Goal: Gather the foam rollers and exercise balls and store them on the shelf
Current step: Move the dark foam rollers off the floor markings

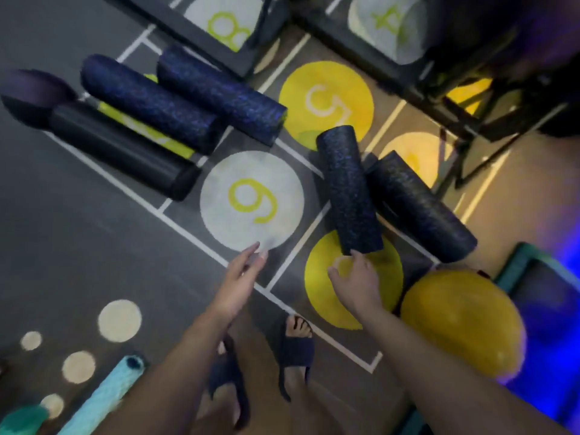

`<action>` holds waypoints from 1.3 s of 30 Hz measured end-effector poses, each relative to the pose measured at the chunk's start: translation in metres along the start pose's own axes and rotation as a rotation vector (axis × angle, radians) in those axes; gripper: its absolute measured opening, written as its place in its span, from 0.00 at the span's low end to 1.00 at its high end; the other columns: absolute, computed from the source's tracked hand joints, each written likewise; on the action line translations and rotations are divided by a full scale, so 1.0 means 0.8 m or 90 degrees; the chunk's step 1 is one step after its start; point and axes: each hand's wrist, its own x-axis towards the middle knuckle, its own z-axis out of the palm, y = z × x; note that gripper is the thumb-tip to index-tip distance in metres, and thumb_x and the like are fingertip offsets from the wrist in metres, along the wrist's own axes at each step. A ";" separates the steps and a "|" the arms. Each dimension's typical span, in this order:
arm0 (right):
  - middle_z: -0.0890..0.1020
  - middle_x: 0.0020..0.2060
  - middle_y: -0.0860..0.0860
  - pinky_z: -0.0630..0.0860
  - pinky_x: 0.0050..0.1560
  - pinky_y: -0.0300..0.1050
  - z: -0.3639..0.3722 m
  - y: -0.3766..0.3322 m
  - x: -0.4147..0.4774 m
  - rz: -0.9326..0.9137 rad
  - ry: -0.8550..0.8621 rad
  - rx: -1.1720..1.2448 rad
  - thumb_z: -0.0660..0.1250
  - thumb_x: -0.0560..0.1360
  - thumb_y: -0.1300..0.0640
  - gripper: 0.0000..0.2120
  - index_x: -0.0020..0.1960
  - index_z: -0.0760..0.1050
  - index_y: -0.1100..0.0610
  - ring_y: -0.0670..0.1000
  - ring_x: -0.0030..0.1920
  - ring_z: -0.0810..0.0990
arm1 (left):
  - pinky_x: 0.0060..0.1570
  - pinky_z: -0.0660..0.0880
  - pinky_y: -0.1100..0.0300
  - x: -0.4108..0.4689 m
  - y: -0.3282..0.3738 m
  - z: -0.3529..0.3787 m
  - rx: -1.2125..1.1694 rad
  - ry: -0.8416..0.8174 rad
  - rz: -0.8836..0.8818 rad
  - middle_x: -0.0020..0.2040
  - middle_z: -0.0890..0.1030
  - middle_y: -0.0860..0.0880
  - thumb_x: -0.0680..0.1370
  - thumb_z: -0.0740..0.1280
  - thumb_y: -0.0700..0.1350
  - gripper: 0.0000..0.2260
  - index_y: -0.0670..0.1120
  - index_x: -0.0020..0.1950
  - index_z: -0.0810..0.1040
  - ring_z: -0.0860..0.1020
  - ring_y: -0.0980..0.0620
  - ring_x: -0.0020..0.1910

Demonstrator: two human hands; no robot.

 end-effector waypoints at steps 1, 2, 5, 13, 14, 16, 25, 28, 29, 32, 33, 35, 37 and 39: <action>0.67 0.74 0.58 0.64 0.72 0.53 -0.017 0.018 0.024 0.019 0.002 0.010 0.68 0.79 0.45 0.36 0.79 0.58 0.58 0.60 0.74 0.66 | 0.77 0.65 0.48 0.020 0.014 0.023 0.001 -0.016 0.000 0.77 0.68 0.58 0.76 0.63 0.69 0.31 0.61 0.77 0.69 0.67 0.57 0.75; 0.65 0.75 0.58 0.64 0.73 0.54 -0.032 0.035 0.046 0.040 -0.005 0.015 0.68 0.78 0.43 0.38 0.80 0.57 0.58 0.60 0.74 0.65 | 0.77 0.64 0.46 0.040 0.028 0.045 0.001 -0.024 -0.005 0.78 0.65 0.61 0.73 0.62 0.75 0.35 0.65 0.78 0.66 0.66 0.56 0.76; 0.62 0.77 0.56 0.63 0.73 0.53 -0.058 0.073 0.098 0.080 -0.013 0.032 0.69 0.76 0.37 0.44 0.81 0.54 0.57 0.58 0.76 0.60 | 0.78 0.60 0.41 0.092 0.059 0.100 0.035 -0.041 -0.022 0.79 0.62 0.65 0.65 0.60 0.83 0.41 0.75 0.76 0.58 0.65 0.49 0.78; 0.36 0.80 0.62 0.50 0.77 0.69 -0.035 0.098 0.285 0.114 -0.071 -0.090 0.75 0.54 0.24 0.76 0.80 0.28 0.50 0.71 0.79 0.46 | 0.71 0.69 0.45 0.262 0.082 0.227 0.083 -0.088 -0.068 0.78 0.67 0.58 0.59 0.59 0.85 0.55 0.61 0.82 0.57 0.69 0.51 0.74; 0.35 0.79 0.64 0.49 0.76 0.71 -0.019 0.098 0.316 0.106 -0.086 -0.107 0.76 0.53 0.24 0.77 0.79 0.26 0.50 0.72 0.78 0.45 | 0.65 0.72 0.46 0.287 0.070 0.240 0.069 -0.072 -0.060 0.79 0.65 0.58 0.62 0.58 0.83 0.51 0.61 0.81 0.60 0.69 0.50 0.75; 0.35 0.79 0.66 0.49 0.76 0.72 0.018 0.101 0.369 0.079 -0.099 -0.136 0.77 0.55 0.26 0.78 0.77 0.21 0.50 0.72 0.78 0.44 | 0.56 0.76 0.48 0.332 0.036 0.261 0.065 -0.053 -0.052 0.77 0.68 0.57 0.68 0.55 0.79 0.41 0.61 0.77 0.66 0.72 0.49 0.72; 0.59 0.74 0.62 0.68 0.65 0.67 0.035 0.162 0.454 0.008 -0.007 -0.132 0.79 0.54 0.29 0.74 0.79 0.29 0.45 0.68 0.70 0.65 | 0.49 0.77 0.52 0.428 -0.096 0.264 0.014 0.035 -0.221 0.53 0.79 0.50 0.83 0.55 0.66 0.21 0.55 0.67 0.73 0.79 0.47 0.51; 0.62 0.75 0.58 0.68 0.71 0.63 0.025 0.173 0.468 -0.026 -0.085 0.032 0.82 0.49 0.30 0.74 0.79 0.35 0.39 0.63 0.73 0.66 | 0.45 0.74 0.55 0.440 -0.094 0.303 -0.015 0.023 -0.202 0.48 0.81 0.52 0.82 0.56 0.67 0.22 0.53 0.63 0.78 0.78 0.50 0.47; 0.65 0.74 0.54 0.69 0.72 0.61 0.031 0.177 0.471 -0.032 -0.103 0.122 0.83 0.46 0.30 0.74 0.78 0.40 0.38 0.59 0.73 0.68 | 0.43 0.73 0.56 0.447 -0.090 0.321 -0.044 -0.013 -0.176 0.46 0.82 0.52 0.82 0.56 0.67 0.22 0.52 0.58 0.80 0.79 0.51 0.46; 0.72 0.69 0.38 0.72 0.70 0.45 0.055 0.191 0.474 -0.035 -0.153 0.346 0.87 0.48 0.40 0.68 0.78 0.52 0.40 0.40 0.68 0.73 | 0.66 0.75 0.50 0.471 -0.090 0.353 -0.151 -0.113 -0.117 0.64 0.83 0.45 0.80 0.56 0.69 0.31 0.47 0.68 0.79 0.81 0.46 0.64; 0.74 0.67 0.35 0.73 0.67 0.37 0.059 0.196 0.475 -0.040 -0.167 0.384 0.88 0.52 0.46 0.65 0.79 0.54 0.41 0.33 0.65 0.74 | 0.72 0.71 0.47 0.475 -0.092 0.353 -0.153 -0.114 -0.113 0.69 0.81 0.44 0.79 0.58 0.70 0.34 0.46 0.72 0.77 0.78 0.46 0.69; 0.74 0.65 0.33 0.73 0.57 0.26 0.057 0.201 0.473 -0.046 -0.194 0.435 0.88 0.56 0.55 0.62 0.80 0.55 0.43 0.26 0.60 0.73 | 0.74 0.69 0.46 0.480 -0.103 0.346 -0.138 -0.119 -0.107 0.70 0.80 0.45 0.76 0.65 0.72 0.37 0.47 0.75 0.74 0.78 0.45 0.70; 0.75 0.66 0.37 0.75 0.60 0.31 0.050 0.198 0.461 -0.032 -0.229 0.479 0.87 0.58 0.56 0.60 0.80 0.55 0.45 0.31 0.61 0.75 | 0.70 0.73 0.45 0.468 -0.102 0.339 -0.101 -0.092 -0.107 0.67 0.82 0.46 0.70 0.73 0.71 0.41 0.47 0.74 0.73 0.81 0.46 0.66; 0.76 0.67 0.40 0.75 0.65 0.42 0.038 0.186 0.433 -0.019 -0.249 0.505 0.87 0.56 0.52 0.59 0.79 0.58 0.45 0.39 0.64 0.77 | 0.64 0.78 0.46 0.435 -0.079 0.332 -0.091 -0.034 -0.119 0.64 0.82 0.46 0.64 0.78 0.70 0.45 0.45 0.71 0.71 0.83 0.48 0.60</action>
